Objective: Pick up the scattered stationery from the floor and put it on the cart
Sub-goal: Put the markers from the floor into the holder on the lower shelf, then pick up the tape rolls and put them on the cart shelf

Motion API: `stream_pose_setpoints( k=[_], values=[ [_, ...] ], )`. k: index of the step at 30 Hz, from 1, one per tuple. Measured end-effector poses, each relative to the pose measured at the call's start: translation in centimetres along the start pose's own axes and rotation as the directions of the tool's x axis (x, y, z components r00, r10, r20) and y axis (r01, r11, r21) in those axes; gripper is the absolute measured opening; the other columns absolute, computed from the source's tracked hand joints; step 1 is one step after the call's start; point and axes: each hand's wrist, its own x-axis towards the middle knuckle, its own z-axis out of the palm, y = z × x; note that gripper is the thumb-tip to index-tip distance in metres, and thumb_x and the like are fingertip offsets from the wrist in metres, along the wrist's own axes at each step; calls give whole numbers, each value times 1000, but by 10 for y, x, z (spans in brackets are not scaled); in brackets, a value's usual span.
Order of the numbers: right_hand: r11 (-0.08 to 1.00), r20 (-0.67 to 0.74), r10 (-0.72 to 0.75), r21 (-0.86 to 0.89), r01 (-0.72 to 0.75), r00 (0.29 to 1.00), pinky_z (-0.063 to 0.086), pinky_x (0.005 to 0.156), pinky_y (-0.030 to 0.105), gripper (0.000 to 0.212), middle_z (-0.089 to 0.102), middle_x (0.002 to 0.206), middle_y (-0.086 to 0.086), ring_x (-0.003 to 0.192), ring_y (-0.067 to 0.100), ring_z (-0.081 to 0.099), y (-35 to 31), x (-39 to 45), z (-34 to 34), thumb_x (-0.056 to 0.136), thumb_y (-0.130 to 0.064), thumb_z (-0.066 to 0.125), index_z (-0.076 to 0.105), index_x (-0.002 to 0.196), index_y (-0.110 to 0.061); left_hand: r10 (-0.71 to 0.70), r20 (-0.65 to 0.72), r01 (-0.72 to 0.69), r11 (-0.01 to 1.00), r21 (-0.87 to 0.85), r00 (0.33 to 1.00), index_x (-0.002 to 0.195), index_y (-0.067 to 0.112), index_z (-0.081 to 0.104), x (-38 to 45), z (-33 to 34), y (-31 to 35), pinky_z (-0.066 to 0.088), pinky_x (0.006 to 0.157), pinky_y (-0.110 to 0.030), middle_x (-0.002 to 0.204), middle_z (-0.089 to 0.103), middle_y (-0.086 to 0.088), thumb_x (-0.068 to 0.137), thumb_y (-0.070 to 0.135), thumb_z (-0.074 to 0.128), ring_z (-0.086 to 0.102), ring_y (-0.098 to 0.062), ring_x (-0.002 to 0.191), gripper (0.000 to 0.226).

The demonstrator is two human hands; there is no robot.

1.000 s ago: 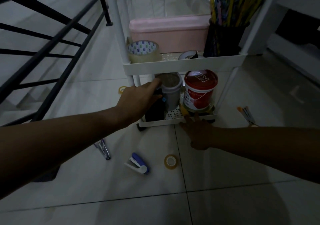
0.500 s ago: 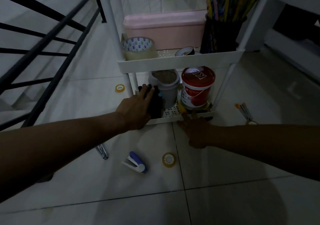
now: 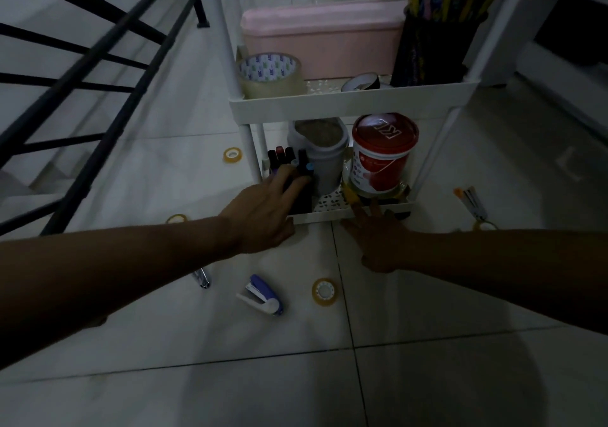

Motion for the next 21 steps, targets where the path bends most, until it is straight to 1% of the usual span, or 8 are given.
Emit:
stream_pose_setpoints(
  k=[2, 5, 8, 10, 12, 15, 18, 21],
  values=[
    [999, -51, 31, 34, -29, 998, 12, 116, 58, 85, -16, 159, 15, 144, 45, -8, -3, 1, 3, 91, -41, 55, 0, 154, -20, 147, 69, -150, 988, 46, 987, 139, 6, 38, -7, 2, 1, 38, 62, -25, 129, 41, -16, 86, 30, 56, 49, -21, 84, 61],
    [997, -164, 54, 67, -43, 985, 8, 115, 57, 84, -15, 159, 16, 145, 39, -11, -9, 3, 6, 90, -41, 55, 5, 153, -17, 262, 258, -294, 951, 92, 930, 137, 9, 38, -18, 14, 3, 35, 67, -28, 127, 39, -12, 88, 29, 48, 46, -20, 85, 54],
    [997, -232, -77, 6, 81, 970, 9, 116, 54, 80, -8, 160, 17, 146, 38, -6, -18, 4, 14, 93, -37, 50, 3, 154, -16, 249, 445, -322, 942, 97, 860, 135, 10, 39, -25, 26, 7, 36, 70, -31, 132, 37, -13, 90, 31, 50, 49, -24, 93, 51],
    [976, -163, -205, 40, 215, 965, 12, 116, 50, 81, -8, 160, 16, 146, 37, 1, -25, 3, 20, 93, -35, 52, -1, 154, -22, 196, 577, -297, 951, 85, 793, 137, 11, 37, -29, 32, 9, 43, 76, -35, 138, 33, -14, 91, 33, 55, 51, -27, 103, 54],
    [941, -83, -328, 57, 334, 941, 21, 113, 49, 84, -9, 160, 14, 144, 37, 10, -34, 3, 25, 92, -40, 55, -3, 153, -31, 142, 675, -250, 966, 65, 724, 139, 12, 35, -33, 36, 9, 46, 82, -36, 142, 30, -15, 92, 36, 56, 51, -27, 108, 58],
    [894, 11, -447, 28, 447, 894, 26, 109, 48, 84, -5, 160, 13, 140, 37, 17, -47, 2, 36, 91, -36, 57, -1, 151, -39, 119, 716, -228, 972, 57, 687, 139, 12, 35, -36, 38, 9, 46, 84, -36, 142, 31, -15, 93, 37, 56, 52, -26, 108, 57],
    [883, 46, -466, 84, 461, 884, 26, 109, 47, 72, 7, 159, 15, 140, 37, 20, -53, 6, 46, 95, -25, 53, 11, 152, -34, 115, 724, -222, 974, 53, 680, 140, 12, 35, -37, 40, 7, 47, 83, -36, 141, 31, -15, 94, 36, 54, 53, -26, 105, 55],
    [877, 45, -480, 37, 479, 876, 31, 107, 44, 56, 13, 157, 20, 136, 37, 30, -55, 13, 38, 100, -26, 43, 20, 151, -25, 92, 718, -206, 976, 73, 690, 139, 12, 36, -36, 40, 2, 51, 83, -37, 137, 35, -14, 94, 35, 55, 54, -24, 102, 55]
  ],
)
